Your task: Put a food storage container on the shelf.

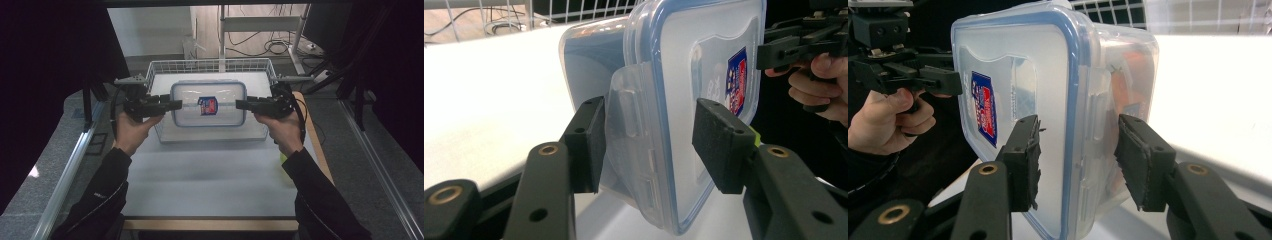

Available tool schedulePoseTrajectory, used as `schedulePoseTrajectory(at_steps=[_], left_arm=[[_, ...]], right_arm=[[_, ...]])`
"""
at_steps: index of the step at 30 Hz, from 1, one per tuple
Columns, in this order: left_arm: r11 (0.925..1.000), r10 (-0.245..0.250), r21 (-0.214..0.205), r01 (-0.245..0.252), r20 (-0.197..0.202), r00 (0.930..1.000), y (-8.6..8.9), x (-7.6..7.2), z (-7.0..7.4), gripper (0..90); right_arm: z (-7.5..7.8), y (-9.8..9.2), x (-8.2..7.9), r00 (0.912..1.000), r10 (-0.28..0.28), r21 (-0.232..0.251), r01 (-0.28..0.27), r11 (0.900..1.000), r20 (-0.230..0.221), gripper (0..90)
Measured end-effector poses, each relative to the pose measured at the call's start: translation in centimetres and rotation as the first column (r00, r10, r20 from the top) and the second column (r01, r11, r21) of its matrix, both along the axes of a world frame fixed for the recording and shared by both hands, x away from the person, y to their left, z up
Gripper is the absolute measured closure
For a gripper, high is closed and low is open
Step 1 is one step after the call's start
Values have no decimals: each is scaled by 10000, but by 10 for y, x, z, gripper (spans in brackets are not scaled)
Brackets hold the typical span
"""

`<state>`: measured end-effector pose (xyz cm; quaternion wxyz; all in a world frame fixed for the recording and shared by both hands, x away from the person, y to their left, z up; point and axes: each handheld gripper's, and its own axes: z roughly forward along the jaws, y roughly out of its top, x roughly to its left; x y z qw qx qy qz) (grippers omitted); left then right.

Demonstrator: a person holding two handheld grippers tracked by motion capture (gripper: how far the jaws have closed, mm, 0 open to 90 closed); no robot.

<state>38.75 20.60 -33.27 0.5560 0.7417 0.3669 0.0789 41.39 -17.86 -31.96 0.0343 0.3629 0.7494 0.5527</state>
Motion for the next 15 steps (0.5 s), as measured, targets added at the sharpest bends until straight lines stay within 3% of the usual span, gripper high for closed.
schedulePoseTrajectory(at_steps=[8,15], left_arm=[[9996,20,-298,-22,-69,10000,1,33,18,487],[9991,74,-420,-81,-185,9998,0,53,21,487]], right_arm=[[17,1,26,9999,-170,66,170,9998,-3,530],[24,0,49,9992,-394,166,395,9991,-78,526]])
